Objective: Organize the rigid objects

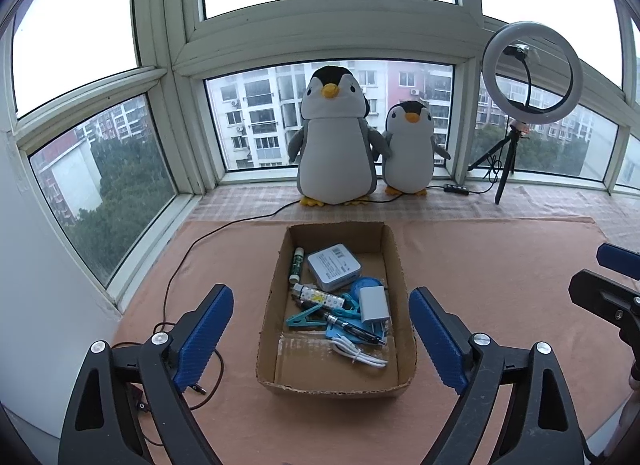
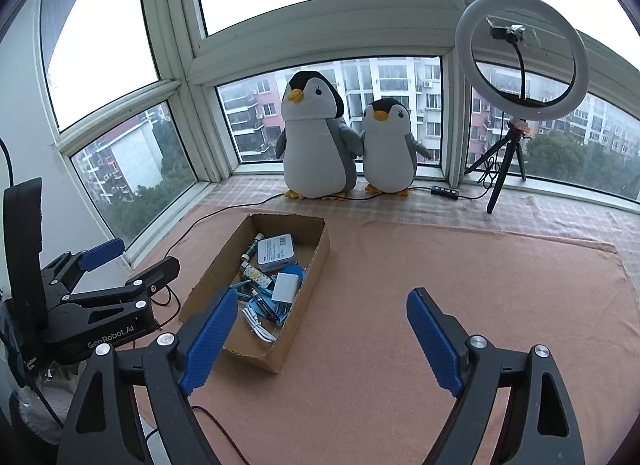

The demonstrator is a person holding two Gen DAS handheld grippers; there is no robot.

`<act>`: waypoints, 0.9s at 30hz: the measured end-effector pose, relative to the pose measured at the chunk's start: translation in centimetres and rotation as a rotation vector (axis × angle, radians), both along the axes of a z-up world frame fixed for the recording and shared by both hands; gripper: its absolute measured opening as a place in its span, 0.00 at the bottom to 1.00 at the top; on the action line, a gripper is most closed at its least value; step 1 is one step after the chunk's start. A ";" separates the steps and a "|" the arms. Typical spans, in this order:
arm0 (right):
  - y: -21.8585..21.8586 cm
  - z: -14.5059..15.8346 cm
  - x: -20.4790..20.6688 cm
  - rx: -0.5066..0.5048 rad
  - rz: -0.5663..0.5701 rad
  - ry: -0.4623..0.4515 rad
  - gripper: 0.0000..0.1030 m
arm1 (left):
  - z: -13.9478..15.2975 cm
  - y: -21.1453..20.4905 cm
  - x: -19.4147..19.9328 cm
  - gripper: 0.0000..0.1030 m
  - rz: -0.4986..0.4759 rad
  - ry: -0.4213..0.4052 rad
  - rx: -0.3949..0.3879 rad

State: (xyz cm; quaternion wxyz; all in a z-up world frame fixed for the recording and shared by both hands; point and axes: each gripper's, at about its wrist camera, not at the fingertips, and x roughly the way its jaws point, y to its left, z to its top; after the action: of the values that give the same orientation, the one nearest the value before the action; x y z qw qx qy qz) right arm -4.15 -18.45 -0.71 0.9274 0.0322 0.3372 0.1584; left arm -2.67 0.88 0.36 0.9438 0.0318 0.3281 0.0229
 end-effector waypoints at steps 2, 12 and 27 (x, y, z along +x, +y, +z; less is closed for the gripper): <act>0.1 -0.1 -0.1 -0.005 -0.003 -0.003 0.82 | -0.1 0.0 0.1 0.90 0.000 0.007 -0.002; -0.4 -0.5 0.2 -0.002 -0.043 0.001 0.87 | -0.1 0.7 0.0 0.93 0.031 0.008 -0.008; -0.5 -0.6 0.5 -0.006 -0.045 0.009 0.88 | -0.1 0.8 0.3 0.95 0.042 0.001 -0.007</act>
State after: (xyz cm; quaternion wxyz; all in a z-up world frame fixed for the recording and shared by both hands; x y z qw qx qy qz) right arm -3.66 -18.91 -1.36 0.9294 0.0378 0.3409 0.1363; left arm -2.38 1.65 0.26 0.9431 0.0215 0.3292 0.0417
